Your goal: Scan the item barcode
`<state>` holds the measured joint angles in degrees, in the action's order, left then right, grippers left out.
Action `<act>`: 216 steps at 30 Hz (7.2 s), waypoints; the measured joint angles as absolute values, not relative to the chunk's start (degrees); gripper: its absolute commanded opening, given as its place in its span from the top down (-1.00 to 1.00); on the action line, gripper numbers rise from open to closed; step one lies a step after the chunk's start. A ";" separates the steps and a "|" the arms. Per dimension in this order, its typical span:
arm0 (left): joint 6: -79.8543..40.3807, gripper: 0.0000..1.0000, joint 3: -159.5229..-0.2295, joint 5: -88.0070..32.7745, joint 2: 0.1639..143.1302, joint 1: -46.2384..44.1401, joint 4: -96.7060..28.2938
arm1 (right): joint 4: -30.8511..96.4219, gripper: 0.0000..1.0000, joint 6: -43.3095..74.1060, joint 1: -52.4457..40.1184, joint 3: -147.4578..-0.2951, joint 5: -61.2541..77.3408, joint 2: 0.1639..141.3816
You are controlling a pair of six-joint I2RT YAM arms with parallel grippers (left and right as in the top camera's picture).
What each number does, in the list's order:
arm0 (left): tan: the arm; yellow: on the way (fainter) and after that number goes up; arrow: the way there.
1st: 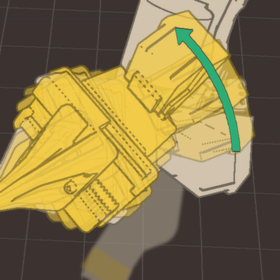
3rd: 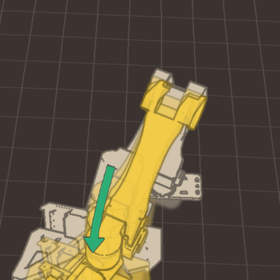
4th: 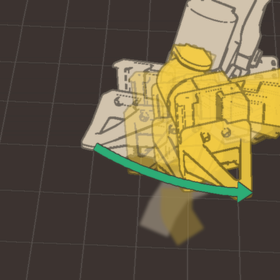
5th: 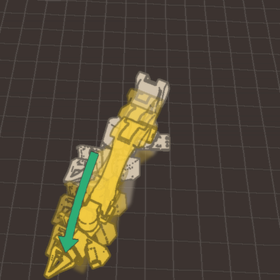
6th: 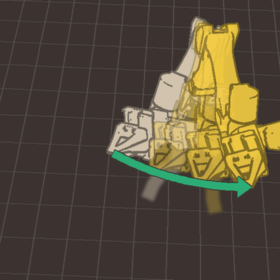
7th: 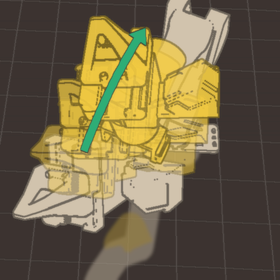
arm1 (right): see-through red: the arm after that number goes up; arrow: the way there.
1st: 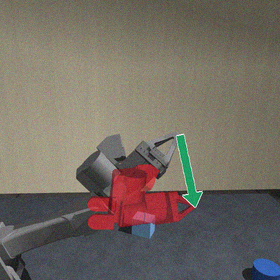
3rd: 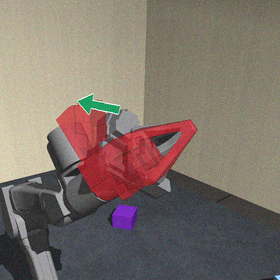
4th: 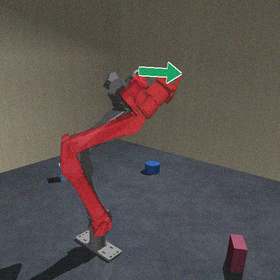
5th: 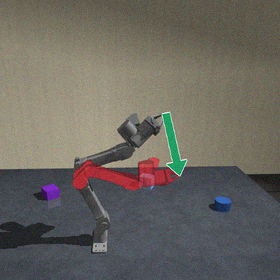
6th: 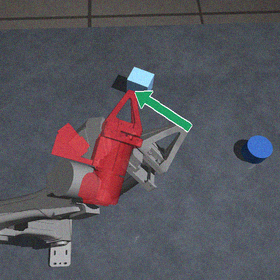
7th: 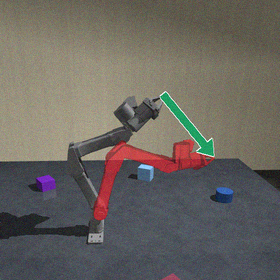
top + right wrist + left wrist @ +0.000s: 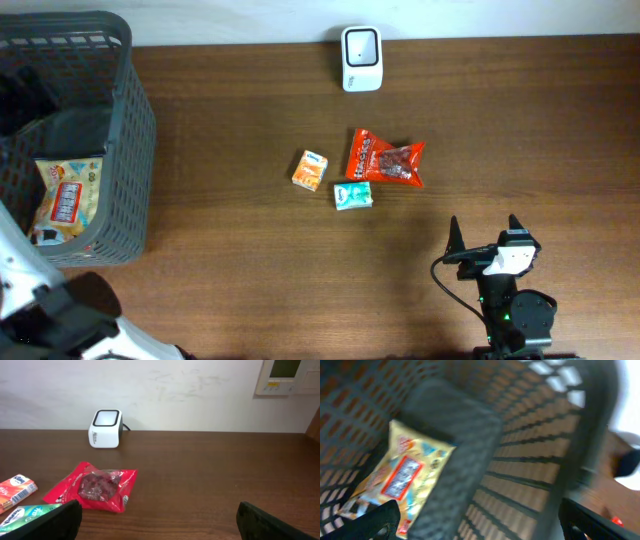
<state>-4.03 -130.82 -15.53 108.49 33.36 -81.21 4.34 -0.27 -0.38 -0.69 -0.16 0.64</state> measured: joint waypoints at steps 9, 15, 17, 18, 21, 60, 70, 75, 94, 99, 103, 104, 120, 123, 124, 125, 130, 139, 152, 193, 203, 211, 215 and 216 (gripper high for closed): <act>-4.08 -0.98 -130.61 -12.25 119.83 39.03 -81.21 | 4.32 -0.97 -0.25 -0.38 -0.69 -0.16 0.64; -5.26 -0.98 -130.37 -3.42 122.83 37.06 -83.09 | 4.34 -0.97 -0.25 -0.38 -0.69 -0.16 0.64; -6.37 -0.98 -130.37 0.69 122.83 35.33 -83.61 | 4.32 -0.97 -0.27 -0.38 -0.69 -0.16 0.64; -6.72 -0.98 -130.32 1.98 122.83 34.39 -83.59 | 4.34 -0.97 -0.27 -0.38 -0.69 -0.16 0.64; -7.31 -0.98 -129.69 6.37 122.83 30.74 -83.42 | 4.32 -0.97 -0.27 -0.38 -0.69 -0.16 0.64; -5.04 0.90 -95.15 21.34 124.29 25.34 -51.57 | 4.32 -0.97 -0.30 -0.38 -0.69 -0.16 0.64; -4.27 1.00 -95.00 23.51 124.27 25.19 -52.01 | 4.34 -0.97 -0.27 -0.38 -0.69 -0.16 0.64; -4.82 1.00 -98.00 22.26 124.31 25.19 -58.24 | 4.32 -0.97 -0.27 -0.38 -0.69 -0.16 0.64; -7.11 1.00 -112.40 4.91 94.21 25.23 -58.76 | 4.34 -0.97 -0.32 -0.38 -0.69 -0.19 0.64; -7.14 1.00 -112.40 -6.74 85.60 24.14 -57.23 | 4.34 -0.97 -0.27 -0.38 -0.69 -0.16 0.64; -7.09 1.00 -112.42 -17.93 80.27 20.03 -56.23 | 4.32 -0.97 -0.27 -0.38 -0.69 -0.16 0.64; -7.09 1.00 -112.44 -20.67 79.37 18.59 -56.12 | 4.34 -0.97 -0.30 -0.38 -0.69 -0.16 0.64; -5.34 1.00 -112.73 -30.15 92.27 -11.38 -60.49 | 4.34 -0.97 -0.27 -0.38 -0.69 -0.16 0.64; -4.93 1.00 -112.73 -28.84 98.96 -14.46 -61.67 | 4.34 -0.97 -0.30 -0.38 -0.69 -0.16 0.64; -4.82 1.00 -112.73 -27.73 101.91 -15.57 -61.95 | 4.34 -0.97 -0.30 -0.38 -0.69 -0.16 0.64; -4.67 1.00 -112.73 -26.72 104.31 -16.38 -62.19 | 4.32 -0.97 -0.34 -0.38 -0.69 -0.16 0.64; -4.27 1.00 -112.71 -19.27 113.23 -19.11 -62.63 | 4.32 -0.97 -0.23 -0.38 -0.69 -0.16 0.64; -3.86 -0.56 -112.73 -6.04 118.93 -20.99 -64.51 | 4.34 -0.97 -0.25 -0.38 -0.69 -0.16 0.64; -3.88 -0.98 -131.87 -7.44 118.87 -20.71 -78.13 | 4.32 -0.97 -0.27 -0.38 -0.69 -0.16 0.64; -3.64 -0.59 -123.79 -10.07 113.14 -31.97 -77.67 | 4.32 -0.97 -0.27 -0.38 -0.69 -0.16 0.64; -3.86 -0.88 -116.46 -4.14 113.14 -33.21 -68.69 | 4.32 -0.97 -0.30 -0.38 -0.69 -0.16 0.64; -3.44 -0.44 -108.66 -1.89 113.14 -33.21 -56.49 | 4.32 -0.97 -0.30 -0.38 -0.69 -0.16 0.64; -3.29 -0.22 -103.42 -1.96 113.14 -33.21 -50.81 | 4.32 -0.97 -0.32 -0.38 -0.69 -0.16 0.64; -3.33 -0.23 -102.39 -2.28 113.14 -33.21 -50.24 | 4.32 -0.97 -0.27 -0.38 -0.69 -0.16 0.64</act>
